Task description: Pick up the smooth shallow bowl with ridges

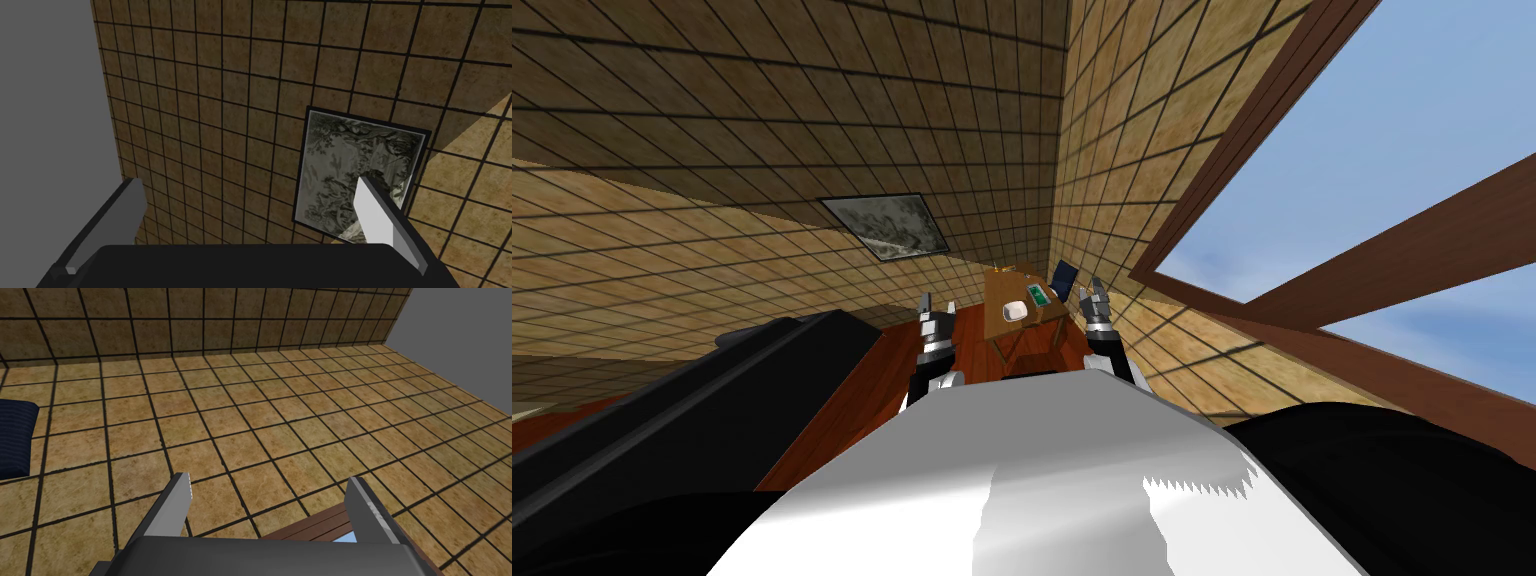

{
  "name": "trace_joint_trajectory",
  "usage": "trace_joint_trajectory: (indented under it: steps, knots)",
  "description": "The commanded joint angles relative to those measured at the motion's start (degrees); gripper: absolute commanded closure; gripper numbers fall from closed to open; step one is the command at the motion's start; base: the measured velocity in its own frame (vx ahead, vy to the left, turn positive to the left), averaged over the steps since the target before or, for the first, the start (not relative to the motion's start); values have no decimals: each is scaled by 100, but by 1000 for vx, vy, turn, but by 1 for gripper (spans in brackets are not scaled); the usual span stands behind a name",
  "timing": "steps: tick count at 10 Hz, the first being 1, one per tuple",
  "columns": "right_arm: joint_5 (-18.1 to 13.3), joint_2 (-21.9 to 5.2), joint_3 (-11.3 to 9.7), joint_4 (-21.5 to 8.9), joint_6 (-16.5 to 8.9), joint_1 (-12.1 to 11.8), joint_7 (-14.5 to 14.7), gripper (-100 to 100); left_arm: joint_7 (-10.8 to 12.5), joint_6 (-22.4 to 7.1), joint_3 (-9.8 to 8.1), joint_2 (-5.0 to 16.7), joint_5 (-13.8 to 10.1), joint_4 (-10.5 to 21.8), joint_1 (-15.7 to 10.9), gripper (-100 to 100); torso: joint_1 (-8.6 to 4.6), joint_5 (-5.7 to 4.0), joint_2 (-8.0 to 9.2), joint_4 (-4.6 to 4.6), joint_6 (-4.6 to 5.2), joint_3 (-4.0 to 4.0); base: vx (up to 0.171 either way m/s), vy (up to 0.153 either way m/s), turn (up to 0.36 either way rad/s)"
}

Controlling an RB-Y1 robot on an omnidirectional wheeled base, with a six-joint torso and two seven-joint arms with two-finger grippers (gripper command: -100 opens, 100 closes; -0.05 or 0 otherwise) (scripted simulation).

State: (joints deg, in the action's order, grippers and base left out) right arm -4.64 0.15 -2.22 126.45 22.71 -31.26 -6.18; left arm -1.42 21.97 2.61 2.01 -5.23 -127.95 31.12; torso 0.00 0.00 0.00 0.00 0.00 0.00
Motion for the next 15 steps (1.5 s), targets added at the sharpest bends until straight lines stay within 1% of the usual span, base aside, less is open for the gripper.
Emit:
trace_joint_trajectory:
  steps: [1,2,5,6,9,12,13,15]
  knots:
    - [0,0,0,0,0,0,0,0,-36,-119,-33,171,-12,79,-52,-100,0,0,0,0,0,0,10,-17,7]
    - [0,0,0,0,0,0,0,0,-90,-281,-83,302,-30,187,-123,-100,-4,-1,-3,-1,0,-2,30,-52,19]
    - [0,1,-1,0,0,0,0,0,-211,-606,-189,453,-68,397,-258,-100,-22,-5,-11,-3,0,-7,28,-63,18]
    - [0,1,-1,0,0,0,0,0,-310,-858,-275,533,-99,560,-359,-100,-22,-5,-13,-3,0,-8,33,-82,33]
    - [0,1,-1,0,0,0,0,0,-468,-1269,-412,620,-148,834,-520,-100,-28,-6,-14,-3,0,-8,32,-76,20]
    - [0,1,-1,0,0,-1,0,0,-609,-1702,-539,662,-193,1155,-695,-100,-25,-5,-18,-4,0,-10,35,-69,14]
    - [0,1,-1,0,0,0,0,0,-609,-1702,-539,662,-193,1155,-695,-100,-26,-6,-14,-4,0,-9,13,-42,9]
    - [0,0,0,0,0,0,0,0,-680,-1994,-607,669,-216,1400,-823,-100,-13,-3,-9,-2,0,-5,24,-41,7]
